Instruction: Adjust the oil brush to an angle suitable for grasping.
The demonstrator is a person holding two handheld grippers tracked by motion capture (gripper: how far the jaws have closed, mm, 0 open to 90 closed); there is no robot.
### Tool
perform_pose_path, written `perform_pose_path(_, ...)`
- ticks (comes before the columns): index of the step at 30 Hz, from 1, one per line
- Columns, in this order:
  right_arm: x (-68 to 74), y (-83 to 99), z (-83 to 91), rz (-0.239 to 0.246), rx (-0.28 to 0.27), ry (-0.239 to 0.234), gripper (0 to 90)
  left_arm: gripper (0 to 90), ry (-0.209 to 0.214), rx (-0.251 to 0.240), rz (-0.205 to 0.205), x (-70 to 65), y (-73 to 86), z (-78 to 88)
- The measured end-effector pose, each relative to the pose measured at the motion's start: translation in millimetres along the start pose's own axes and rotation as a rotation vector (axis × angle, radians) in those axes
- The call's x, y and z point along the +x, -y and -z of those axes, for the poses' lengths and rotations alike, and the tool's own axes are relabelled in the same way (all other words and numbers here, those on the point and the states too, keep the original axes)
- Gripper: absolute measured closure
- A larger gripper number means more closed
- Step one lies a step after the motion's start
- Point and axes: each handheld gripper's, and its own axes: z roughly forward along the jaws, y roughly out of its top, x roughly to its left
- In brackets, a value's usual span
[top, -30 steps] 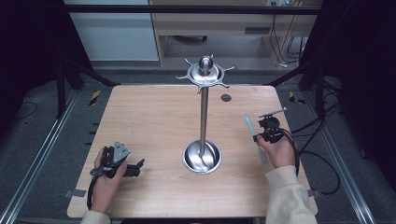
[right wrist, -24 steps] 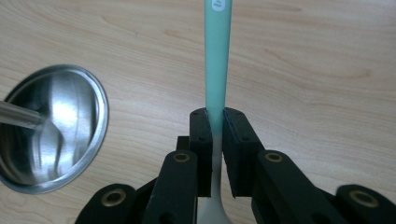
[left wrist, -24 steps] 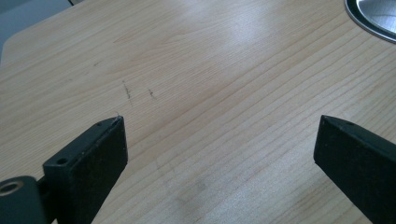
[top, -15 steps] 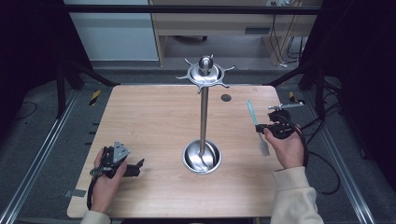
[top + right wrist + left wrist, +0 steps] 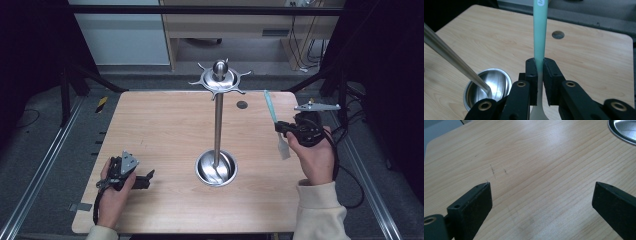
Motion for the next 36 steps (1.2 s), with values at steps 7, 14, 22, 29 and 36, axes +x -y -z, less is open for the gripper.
perform_pose_path(7, 10.3, -5.3, 22.6, 0.03, -0.06, -0.001, 82.8, 2.5, 0.0, -0.008, -0.002, -0.7, -0.9, 1.7)
perform_pose_path(14, 20.9, -12.2, 43.1, 0.073, -0.128, -0.012, 82.8, 2.5, 0.0, -0.006, 0.002, 0.8, -0.6, 1.3)
perform_pose_path(22, 31.4, -15.6, 57.9, 0.109, -0.172, 0.0, 82.8, 2.4, -0.012, -0.02, 0.002, 5.6, -0.8, 4.8)
perform_pose_path(29, 40.1, -16.4, 68.9, 0.129, -0.212, -0.011, 82.8, 2.4, -0.005, -0.021, 0.005, 4.8, -1.0, 3.7)
perform_pose_path(36, 42.8, -18.3, 76.4, 0.149, -0.24, -0.016, 82.8, 2.4, -0.014, -0.025, 0.008, 5.9, -0.5, 4.4)
